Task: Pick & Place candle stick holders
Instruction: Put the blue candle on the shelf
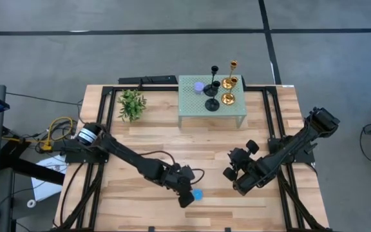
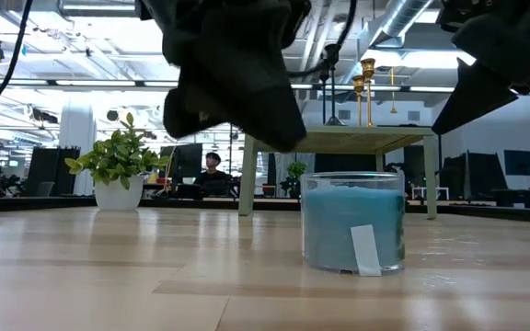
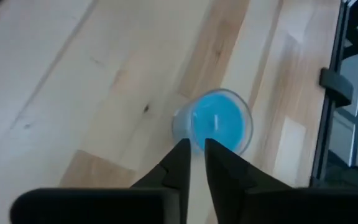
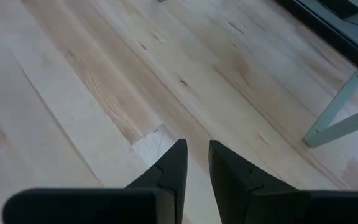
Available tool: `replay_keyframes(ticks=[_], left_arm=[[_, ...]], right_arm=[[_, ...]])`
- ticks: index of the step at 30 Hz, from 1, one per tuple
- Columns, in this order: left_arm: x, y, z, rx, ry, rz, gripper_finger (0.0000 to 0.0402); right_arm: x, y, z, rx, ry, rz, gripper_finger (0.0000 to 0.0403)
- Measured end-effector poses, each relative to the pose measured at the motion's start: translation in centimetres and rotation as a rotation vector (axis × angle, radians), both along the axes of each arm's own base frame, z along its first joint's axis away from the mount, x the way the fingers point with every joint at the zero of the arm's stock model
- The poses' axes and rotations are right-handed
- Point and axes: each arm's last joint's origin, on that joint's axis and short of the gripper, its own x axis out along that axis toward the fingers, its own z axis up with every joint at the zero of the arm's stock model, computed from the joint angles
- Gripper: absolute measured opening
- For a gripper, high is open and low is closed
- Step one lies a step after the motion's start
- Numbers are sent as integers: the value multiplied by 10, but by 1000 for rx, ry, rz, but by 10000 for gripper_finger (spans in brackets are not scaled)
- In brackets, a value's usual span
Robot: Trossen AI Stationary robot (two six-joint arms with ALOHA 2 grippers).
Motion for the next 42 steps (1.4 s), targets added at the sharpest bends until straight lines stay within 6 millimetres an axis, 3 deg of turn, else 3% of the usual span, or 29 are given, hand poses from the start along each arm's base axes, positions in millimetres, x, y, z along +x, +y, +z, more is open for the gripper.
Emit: replay_keyframes(ticks=[5, 13, 20, 33, 42], left_arm=[[-2, 5, 13, 15, -51, 10, 83], [6, 0, -10, 32, 6, 0, 152], [7, -1, -11, 14, -1, -7, 187], [17, -7, -26, -32, -11, -47, 154], [17, -7, -25, -28, -22, -44, 95]], right_arm=[[0, 0, 0, 0, 1, 1, 58], [0, 0, 0, -1, 2, 2, 58], [0, 0, 0, 0, 2, 2, 58], [0, 0, 0, 0, 2, 2, 58], [0, 0, 0, 0, 3, 2, 58]])
